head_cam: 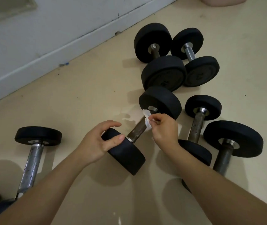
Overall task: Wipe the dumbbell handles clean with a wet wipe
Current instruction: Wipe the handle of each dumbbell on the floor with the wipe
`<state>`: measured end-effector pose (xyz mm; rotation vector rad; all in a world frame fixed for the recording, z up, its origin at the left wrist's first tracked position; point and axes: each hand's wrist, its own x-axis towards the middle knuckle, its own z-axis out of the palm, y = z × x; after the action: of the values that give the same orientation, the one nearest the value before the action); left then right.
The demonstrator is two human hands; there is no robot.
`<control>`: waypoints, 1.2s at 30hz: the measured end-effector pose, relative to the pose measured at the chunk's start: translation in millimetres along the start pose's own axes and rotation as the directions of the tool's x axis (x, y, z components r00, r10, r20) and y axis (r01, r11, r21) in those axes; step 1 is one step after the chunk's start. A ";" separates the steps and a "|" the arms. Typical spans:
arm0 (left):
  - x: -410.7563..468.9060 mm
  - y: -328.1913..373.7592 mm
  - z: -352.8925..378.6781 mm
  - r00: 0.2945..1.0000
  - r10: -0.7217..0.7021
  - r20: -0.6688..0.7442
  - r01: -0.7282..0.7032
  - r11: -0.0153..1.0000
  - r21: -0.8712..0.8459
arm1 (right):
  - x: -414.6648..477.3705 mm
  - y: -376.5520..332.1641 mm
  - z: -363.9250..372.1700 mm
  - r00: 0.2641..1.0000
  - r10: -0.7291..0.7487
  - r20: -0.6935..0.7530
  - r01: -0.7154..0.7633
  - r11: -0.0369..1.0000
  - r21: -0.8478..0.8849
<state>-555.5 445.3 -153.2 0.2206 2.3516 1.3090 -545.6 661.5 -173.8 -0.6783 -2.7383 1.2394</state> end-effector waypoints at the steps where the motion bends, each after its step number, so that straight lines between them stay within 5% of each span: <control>1: 1.4 -0.5 -5.2 0.996 0.084 -0.021 -0.084 0.996 0.022 | 4.1 -0.9 5.2 1.000 -0.018 -0.015 0.018 1.000 -0.020; 3: 5.4 6.9 -22.6 0.974 0.209 0.090 -0.219 0.968 0.124 | 11.0 -6.7 12.9 0.998 -0.056 -0.025 0.055 0.998 -0.043; 5: 12.5 21.4 -42.4 0.923 0.138 0.360 -0.247 0.928 0.280 | 16.7 -15.4 18.8 0.997 -0.072 -0.019 0.071 0.997 -0.043; 7: 21.5 31.2 -49.3 0.854 0.033 0.520 -0.383 0.717 0.582 | 21.0 -24.1 22.6 0.999 -0.050 0.000 0.050 0.999 -0.019; 9: 23.6 34.6 -40.2 0.835 0.082 0.544 -0.526 0.405 0.747 | 25.4 -31.0 25.2 1.000 -0.002 0.026 0.001 0.999 0.051; 10: 23.7 35.9 -36.1 0.836 0.100 0.540 -0.537 0.351 0.767 | 26.1 -33.9 27.6 0.999 0.023 0.033 -0.026 0.996 0.090; 14: 23.1 48.8 -39.7 0.857 0.028 0.515 -0.476 0.429 0.768 | 22.4 -42.0 36.5 0.977 0.194 0.087 -0.212 0.914 0.347; 20: -25.5 84.1 15.5 0.841 -0.047 0.539 -0.534 0.087 0.841 | 0.6 -24.4 11.3 0.966 0.206 0.154 -0.246 0.917 0.315; 27: -103.8 63.7 37.1 0.834 -0.211 0.509 -0.469 0.215 0.857 | -58.7 -11.3 26.1 0.930 -0.077 0.359 0.010 0.982 0.186; 30: -134.3 47.0 40.8 0.876 -0.208 0.435 -0.344 0.361 0.867 | -72.1 -17.2 38.1 0.864 -0.208 0.458 0.173 0.978 0.119; 36: -163.2 15.7 21.9 0.970 -0.102 0.219 -0.124 0.568 0.814 | -80.3 -16.6 54.6 0.795 -0.530 0.296 0.563 0.826 -0.034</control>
<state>-401.4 414.7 -101.8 0.6364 2.5466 0.0309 -491.9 580.2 -188.6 0.3204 -2.9105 1.0883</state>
